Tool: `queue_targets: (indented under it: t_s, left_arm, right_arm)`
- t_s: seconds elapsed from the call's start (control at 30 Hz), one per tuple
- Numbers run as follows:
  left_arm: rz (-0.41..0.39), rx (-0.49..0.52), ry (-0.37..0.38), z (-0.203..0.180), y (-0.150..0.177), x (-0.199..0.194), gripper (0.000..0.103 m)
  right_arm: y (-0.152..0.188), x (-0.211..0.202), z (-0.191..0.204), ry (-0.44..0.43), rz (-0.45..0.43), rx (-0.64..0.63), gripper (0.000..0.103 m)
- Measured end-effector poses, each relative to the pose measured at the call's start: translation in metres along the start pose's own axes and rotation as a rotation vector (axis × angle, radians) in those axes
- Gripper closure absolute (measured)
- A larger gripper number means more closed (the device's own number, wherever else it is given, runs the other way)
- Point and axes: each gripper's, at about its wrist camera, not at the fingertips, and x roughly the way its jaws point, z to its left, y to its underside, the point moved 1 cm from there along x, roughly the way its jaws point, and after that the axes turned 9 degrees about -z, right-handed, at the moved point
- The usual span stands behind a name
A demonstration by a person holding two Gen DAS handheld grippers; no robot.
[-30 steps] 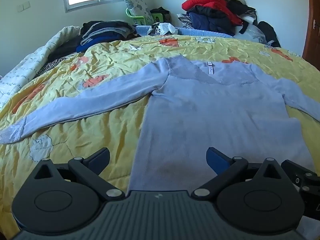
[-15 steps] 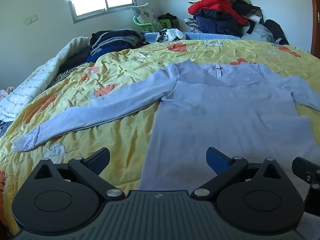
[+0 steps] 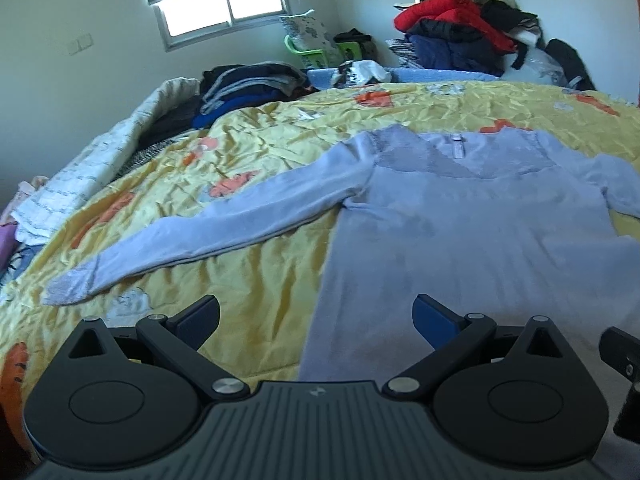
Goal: Fold small clothes
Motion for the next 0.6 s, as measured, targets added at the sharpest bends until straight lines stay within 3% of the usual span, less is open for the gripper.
queue_targets:
  t_s: [0.37,0.6]
  left_arm:
    - [-0.002,-0.083,-0.044,0.018,-0.001,0.004,0.000]
    - [0.039,-0.167,-0.028,0.032,0.001,0.012,0.000]
  right_arm:
    - [0.002,0.000,0.002,-0.019,-0.013,-0.006,0.001]
    - [0.003,0.000,0.003,-0.027,-0.008,-0.008,0.001]
